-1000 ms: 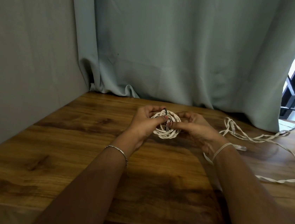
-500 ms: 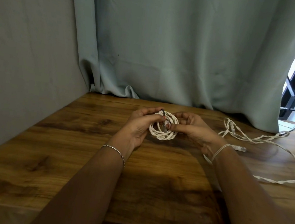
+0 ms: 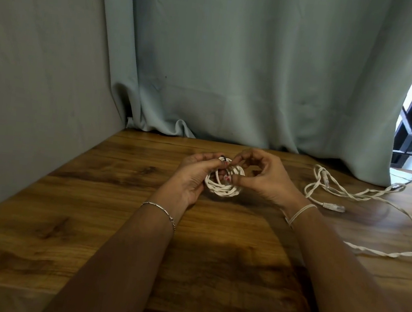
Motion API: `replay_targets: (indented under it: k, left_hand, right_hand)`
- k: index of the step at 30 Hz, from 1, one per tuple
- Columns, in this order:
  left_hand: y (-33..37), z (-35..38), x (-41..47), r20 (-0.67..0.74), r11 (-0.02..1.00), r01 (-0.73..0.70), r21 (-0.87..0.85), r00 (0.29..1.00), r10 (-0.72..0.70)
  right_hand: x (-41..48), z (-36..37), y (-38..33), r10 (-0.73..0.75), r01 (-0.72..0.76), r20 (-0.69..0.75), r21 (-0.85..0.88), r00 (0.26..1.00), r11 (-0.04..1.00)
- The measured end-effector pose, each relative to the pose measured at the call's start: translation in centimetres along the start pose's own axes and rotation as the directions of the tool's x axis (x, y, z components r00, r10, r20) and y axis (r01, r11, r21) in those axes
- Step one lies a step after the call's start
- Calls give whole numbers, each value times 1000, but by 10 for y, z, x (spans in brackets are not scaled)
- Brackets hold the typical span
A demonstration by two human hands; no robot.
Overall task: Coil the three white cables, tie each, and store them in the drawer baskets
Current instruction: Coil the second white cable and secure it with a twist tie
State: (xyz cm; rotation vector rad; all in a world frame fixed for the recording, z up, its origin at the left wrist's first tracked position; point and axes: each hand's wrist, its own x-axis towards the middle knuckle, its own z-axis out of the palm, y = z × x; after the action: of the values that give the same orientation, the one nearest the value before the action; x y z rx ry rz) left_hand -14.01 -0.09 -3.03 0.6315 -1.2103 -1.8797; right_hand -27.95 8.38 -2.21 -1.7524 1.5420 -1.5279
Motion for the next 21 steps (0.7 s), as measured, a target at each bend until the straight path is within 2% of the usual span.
replay_targets:
  k: [5, 10, 16, 21]
  left_hand:
    - [-1, 1, 0, 1, 1000, -7, 2, 1000, 7]
    - [-2, 2, 0, 20, 1000, 3, 27, 1000, -4]
    - [1, -1, -1, 2, 1000, 5, -24, 1000, -5]
    - [0, 0, -2, -12, 1000, 17, -7, 1000, -17]
  right_hand:
    - [1, 4, -1, -44, 45, -17, 38, 999, 998]
    - [6, -1, 4, 12, -4, -117, 69, 993, 998]
    - [2, -1, -1, -8, 8, -10, 23, 1000, 1000]
    - [0, 3, -5, -62, 62, 7, 3, 998, 998]
